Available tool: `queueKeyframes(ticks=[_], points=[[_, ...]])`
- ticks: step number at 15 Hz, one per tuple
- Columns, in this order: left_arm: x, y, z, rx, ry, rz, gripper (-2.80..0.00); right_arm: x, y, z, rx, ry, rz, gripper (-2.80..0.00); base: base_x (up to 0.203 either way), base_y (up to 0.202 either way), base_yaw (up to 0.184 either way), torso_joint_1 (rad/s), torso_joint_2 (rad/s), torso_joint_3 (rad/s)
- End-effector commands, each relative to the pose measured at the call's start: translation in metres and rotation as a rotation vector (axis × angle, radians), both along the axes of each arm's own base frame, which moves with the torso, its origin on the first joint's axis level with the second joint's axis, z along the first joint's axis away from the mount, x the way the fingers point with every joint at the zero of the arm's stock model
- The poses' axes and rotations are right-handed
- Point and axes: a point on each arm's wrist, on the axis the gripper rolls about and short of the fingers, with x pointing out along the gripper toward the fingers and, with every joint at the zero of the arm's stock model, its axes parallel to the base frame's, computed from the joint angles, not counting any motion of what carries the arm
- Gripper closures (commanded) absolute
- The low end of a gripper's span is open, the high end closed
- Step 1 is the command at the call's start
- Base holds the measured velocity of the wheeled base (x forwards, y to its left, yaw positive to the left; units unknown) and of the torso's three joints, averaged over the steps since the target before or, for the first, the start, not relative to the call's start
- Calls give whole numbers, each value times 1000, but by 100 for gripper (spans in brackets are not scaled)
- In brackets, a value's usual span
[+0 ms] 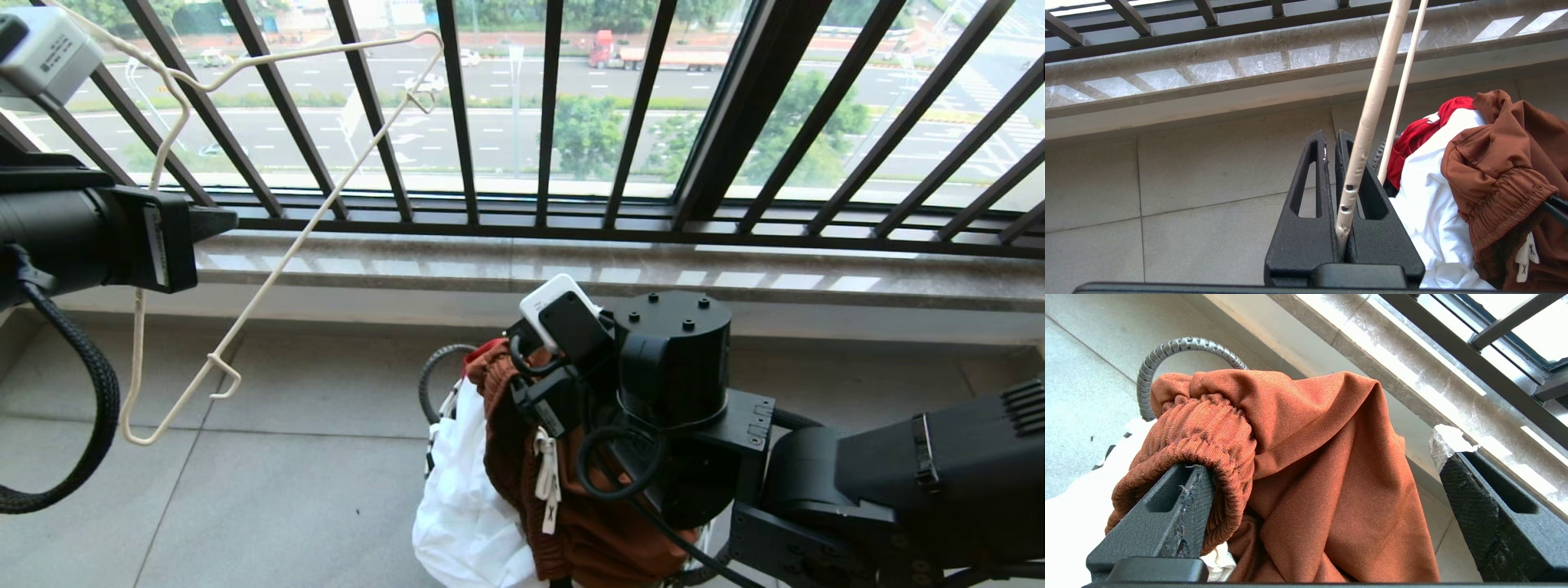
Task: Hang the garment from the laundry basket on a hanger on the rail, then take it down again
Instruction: Pick up clothes from the basket
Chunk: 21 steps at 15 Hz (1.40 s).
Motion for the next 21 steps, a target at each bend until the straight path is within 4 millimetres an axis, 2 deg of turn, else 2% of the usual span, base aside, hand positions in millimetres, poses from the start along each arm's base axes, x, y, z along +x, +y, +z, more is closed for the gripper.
queueKeyframes(ticks=[1, 3, 8, 16, 21], points=[[0, 0, 0, 0, -1, 1, 0, 4, 5, -13, -16, 9, -2, -280, 0, 0, 0, 0, 0, 0], [0, 0, 0, 0, -1, 1, 0, 5, 7, -22, -24, 13, -6, -280, 0, 0, 0, 0, 0, 0], [-1, 0, 0, -1, -2, 1, 0, 0, 14, -28, -35, 19, 12, -280, 0, 0, 0, 0, 0, 0], [-5, 1, 3, -4, -14, 1, 0, -8, 26, -22, -29, -2, 29, -280, 0, 0, 0, 0, 0, 0], [-6, 2, 3, -5, -18, 1, 0, -5, 29, -32, -57, 11, 27, -280, 0, 0, 0, 0, 0, 0]])
